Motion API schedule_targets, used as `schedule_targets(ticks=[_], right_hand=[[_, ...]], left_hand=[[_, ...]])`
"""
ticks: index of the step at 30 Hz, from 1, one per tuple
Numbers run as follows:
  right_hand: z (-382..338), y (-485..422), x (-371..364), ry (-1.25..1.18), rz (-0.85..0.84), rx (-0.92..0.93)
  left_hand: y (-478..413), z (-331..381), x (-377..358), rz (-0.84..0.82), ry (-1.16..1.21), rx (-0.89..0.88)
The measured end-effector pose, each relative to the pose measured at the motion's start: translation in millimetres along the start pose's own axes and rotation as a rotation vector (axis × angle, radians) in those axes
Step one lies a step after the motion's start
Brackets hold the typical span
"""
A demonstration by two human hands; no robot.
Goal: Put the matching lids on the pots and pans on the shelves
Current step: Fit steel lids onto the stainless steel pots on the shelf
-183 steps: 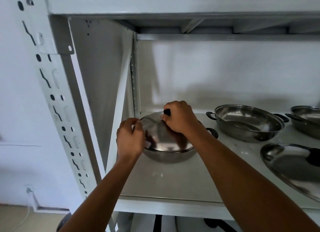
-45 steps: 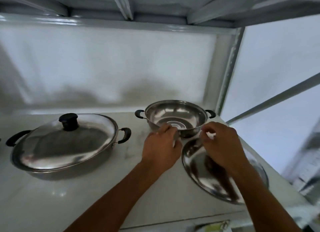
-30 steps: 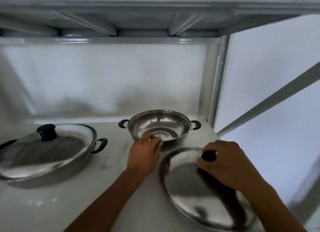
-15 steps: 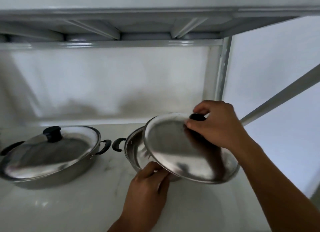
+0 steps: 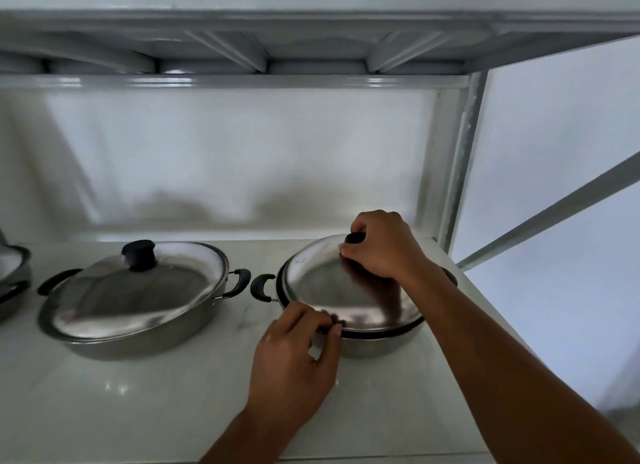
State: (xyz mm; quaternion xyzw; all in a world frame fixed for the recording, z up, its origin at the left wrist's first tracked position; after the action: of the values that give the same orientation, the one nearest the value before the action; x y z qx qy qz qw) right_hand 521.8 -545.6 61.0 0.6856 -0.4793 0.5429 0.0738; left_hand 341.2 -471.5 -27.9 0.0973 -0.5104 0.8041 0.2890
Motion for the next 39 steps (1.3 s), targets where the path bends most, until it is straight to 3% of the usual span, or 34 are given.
schedule_targets(ticks=[15,22,29,34,39], right_hand=[[-13,13,-5,0.015,-0.019,-0.071],[-31,40,-27,0.352,0.016,-0.083],[-44,92,-37,0.276,0.104,-0.191],[-90,157,-31,0.233,0.301,-0.09],[-144,206,-55,0.171,0.314,0.031]], left_hand=[[0,-19,3,0.0,0.062,-0.043],[1,-23,3,-0.116,0.062,0.004],[17,-15,14,-0.27,0.056,0.009],[44,-11,59,-0.279,0.054,-0.006],[72,-40,125,-0.182,-0.097,-0.018]])
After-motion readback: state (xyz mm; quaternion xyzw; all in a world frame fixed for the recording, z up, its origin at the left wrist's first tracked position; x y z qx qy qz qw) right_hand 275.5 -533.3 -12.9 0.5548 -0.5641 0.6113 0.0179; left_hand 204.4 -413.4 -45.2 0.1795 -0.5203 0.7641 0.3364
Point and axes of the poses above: each hand's wrist, its own y-axis away from the middle knuckle, its own x-axis out of the back of the hand, z = x × y, the point moved 4 cm from there along -y, towards the middle knuckle
